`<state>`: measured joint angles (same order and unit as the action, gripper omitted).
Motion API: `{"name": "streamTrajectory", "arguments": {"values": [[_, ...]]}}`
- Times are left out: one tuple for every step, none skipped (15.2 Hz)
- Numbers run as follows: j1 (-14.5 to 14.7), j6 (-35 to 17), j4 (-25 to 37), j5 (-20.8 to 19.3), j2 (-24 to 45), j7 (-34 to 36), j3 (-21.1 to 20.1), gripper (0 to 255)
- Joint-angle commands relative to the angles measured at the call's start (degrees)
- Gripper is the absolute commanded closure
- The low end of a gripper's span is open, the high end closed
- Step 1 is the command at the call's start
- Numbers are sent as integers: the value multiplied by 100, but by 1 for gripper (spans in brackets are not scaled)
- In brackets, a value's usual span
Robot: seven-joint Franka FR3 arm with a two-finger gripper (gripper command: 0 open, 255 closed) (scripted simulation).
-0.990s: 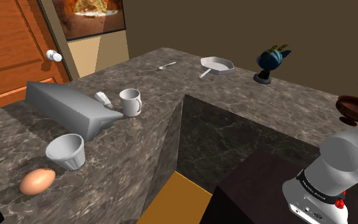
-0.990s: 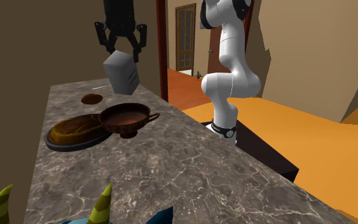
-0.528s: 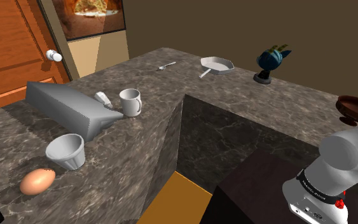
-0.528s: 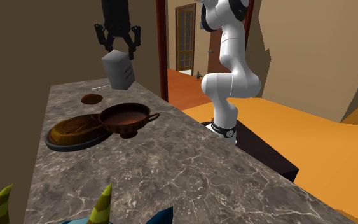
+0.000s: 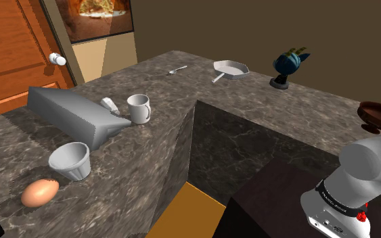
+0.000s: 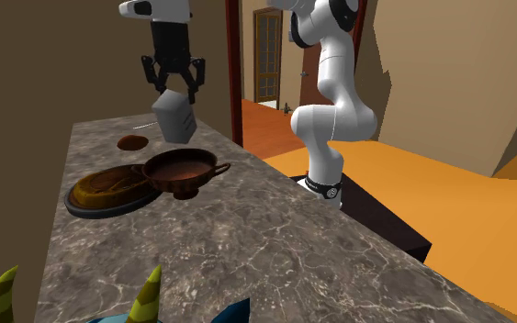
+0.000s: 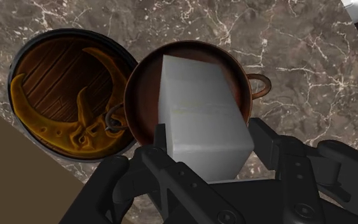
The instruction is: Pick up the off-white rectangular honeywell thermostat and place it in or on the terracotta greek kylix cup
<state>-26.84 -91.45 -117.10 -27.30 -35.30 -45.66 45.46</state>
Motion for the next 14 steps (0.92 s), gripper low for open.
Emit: {"name": "streamTrajectory", "arguments": {"values": [[-22,-148,-179,-42,-40,34,33,255],[-31,-217,-260,-62,-54,47,53,255],[-39,-286,-339,-82,-67,60,74,255],[-47,-355,-418,-102,-78,72,96,255],[-54,-425,-495,-122,-88,85,119,255],[-61,-495,-571,-142,-97,97,143,255],[-68,-565,-646,-162,-104,108,168,255],[-74,-636,-720,-182,-110,120,193,255],[-79,-706,-792,-203,-115,131,220,255],[-84,-778,-864,-223,-118,142,248,255],[-85,-793,-879,-227,-118,144,254,255],[-85,-793,-879,-227,-119,144,254,255],[-85,-793,-879,-227,-118,144,254,255],[-85,-793,-879,-227,-118,144,254,255]]}}
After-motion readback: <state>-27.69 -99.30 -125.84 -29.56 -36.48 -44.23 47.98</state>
